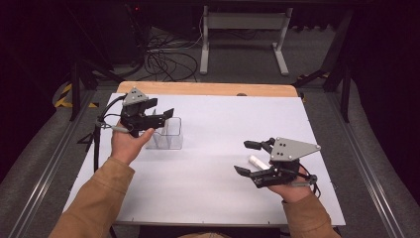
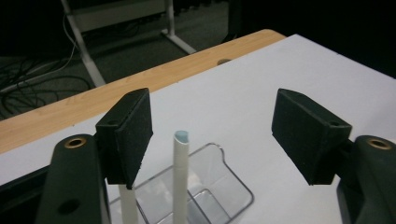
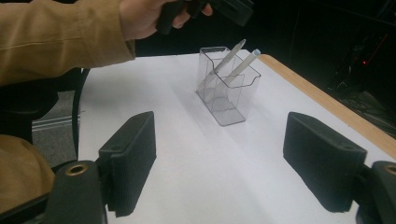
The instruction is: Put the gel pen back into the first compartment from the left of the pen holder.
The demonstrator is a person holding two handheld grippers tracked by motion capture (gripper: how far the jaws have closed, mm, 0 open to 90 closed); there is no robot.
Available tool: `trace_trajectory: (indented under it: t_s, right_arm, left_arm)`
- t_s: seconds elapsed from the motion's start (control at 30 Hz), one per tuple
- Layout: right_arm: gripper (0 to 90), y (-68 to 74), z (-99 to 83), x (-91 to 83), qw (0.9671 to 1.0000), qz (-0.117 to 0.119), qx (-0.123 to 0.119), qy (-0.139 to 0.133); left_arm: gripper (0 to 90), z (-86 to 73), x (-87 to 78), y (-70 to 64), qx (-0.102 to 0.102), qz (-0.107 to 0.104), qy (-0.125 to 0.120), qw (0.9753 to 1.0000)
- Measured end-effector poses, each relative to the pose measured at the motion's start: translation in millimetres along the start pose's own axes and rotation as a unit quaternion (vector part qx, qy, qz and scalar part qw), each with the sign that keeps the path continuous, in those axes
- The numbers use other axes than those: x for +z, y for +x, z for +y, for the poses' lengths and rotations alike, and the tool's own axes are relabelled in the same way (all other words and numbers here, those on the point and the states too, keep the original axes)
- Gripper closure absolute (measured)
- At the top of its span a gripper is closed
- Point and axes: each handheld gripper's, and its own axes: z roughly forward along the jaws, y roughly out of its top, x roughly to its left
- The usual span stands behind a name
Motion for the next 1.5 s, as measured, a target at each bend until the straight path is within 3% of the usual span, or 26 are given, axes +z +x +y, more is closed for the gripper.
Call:
trace_trajectory:
  t_s: [0.13,0.33,0.53,0.7,0.87,1.0,1.13,1.37,1.5]
  right_arm:
    - [25.9,-2.4,0.3,-0.4,1.0000,-0.003,0.003,-0.001]
    - [25.9,-4.6,1.0,-0.6,1.0000,-0.003,0.004,-0.004]
    - [25.8,-6.4,0.6,-1.9,1.0000,-0.008,0.004,-0.003]
    - [25.5,-11.3,-0.2,-3.1,0.9999,-0.013,0.010,-0.003]
    - [25.5,-12.1,-2.0,-1.6,0.9997,-0.022,0.009,0.009]
    - [25.4,-13.0,-2.7,-2.5,0.9994,-0.031,0.013,0.012]
    - [25.5,-14.0,-3.8,-3.4,0.9992,-0.034,0.014,0.013]
    - [25.5,-17.3,-8.1,-3.0,0.9989,-0.036,0.021,0.019]
    - [25.5,-16.9,-8.4,-2.4,0.9989,-0.036,0.021,0.021]
  left_arm:
    - [24.9,-4.0,-11.8,-9.6,0.011,-0.001,-0.015,0.9998]
    - [23.9,-7.1,-21.5,-13.9,0.001,-0.015,-0.021,0.9997]
    - [21.9,-12.2,-31.7,-19.1,0.016,-0.019,-0.031,0.9992]
    - [18.4,-29.0,-44.0,-24.8,0.037,-0.011,-0.036,0.9986]
    - [17.5,-49.0,-57.4,-29.0,0.036,-0.012,-0.042,0.9984]
    - [17.5,-63.3,-66.9,-30.2,0.024,-0.017,-0.044,0.9986]
    - [17.5,-74.9,-70.0,-32.3,0.031,-0.011,-0.031,0.9990]
    - [17.5,-89.1,-75.2,-32.0,0.039,-0.004,-0.019,0.9990]
    - [17.3,-94.8,-78.9,-29.8,0.031,-0.004,-0.018,0.9994]
